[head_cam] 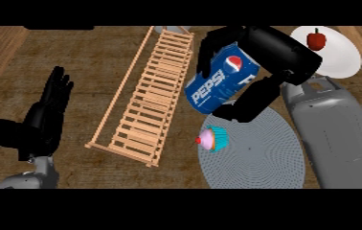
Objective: Pick the can from the placemat and place it in the tiered shelf
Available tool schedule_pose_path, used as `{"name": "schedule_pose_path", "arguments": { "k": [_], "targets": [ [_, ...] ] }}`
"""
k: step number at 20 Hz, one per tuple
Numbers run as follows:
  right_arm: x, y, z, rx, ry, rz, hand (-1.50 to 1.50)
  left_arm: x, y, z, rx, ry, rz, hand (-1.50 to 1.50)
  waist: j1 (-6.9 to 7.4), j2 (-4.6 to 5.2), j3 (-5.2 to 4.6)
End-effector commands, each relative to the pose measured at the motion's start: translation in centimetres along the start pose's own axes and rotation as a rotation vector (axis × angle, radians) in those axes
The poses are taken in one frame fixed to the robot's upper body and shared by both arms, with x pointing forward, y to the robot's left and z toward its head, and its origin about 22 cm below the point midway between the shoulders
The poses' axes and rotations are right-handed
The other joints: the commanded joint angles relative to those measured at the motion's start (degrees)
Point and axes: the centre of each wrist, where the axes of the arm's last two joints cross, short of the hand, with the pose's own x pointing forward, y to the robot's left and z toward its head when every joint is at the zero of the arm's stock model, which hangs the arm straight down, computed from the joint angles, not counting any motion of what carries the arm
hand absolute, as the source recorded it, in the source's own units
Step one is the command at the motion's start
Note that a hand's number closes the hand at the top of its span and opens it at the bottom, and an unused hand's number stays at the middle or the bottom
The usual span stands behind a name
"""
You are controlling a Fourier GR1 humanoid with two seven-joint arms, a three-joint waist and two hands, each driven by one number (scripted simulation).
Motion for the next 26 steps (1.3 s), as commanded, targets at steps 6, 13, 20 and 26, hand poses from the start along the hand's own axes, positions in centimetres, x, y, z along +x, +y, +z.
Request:
{"name": "schedule_pose_path", "arguments": {
  "k": [6,13,20,26],
  "targets": [
    [-1.3,4.3,-6.6,-0.036,-0.032,-0.028,1.5,1.3,-1.0,0.1,-0.013,-0.01,0.002,0.0,0.18,0.0,0.01],
    [-2.6,6.1,-8.6,-0.058,-0.043,-0.029,1.5,0.2,-1.2,-1.7,-0.001,-0.004,-0.005,0.0,-0.3,-0.03,0.0],
    [-6.1,8.0,-10.4,-0.058,0.064,-0.152,-1.5,1.1,-2.3,-1.2,-0.012,-0.006,0.015,0.0,0.41,0.17,0.0],
    [-6.6,9.3,-11.1,0.025,0.039,-0.18,-1.5,0.3,-0.6,-0.2,0.0,-0.006,-0.008,0.0,0.41,0.06,0.0]
  ]
}}
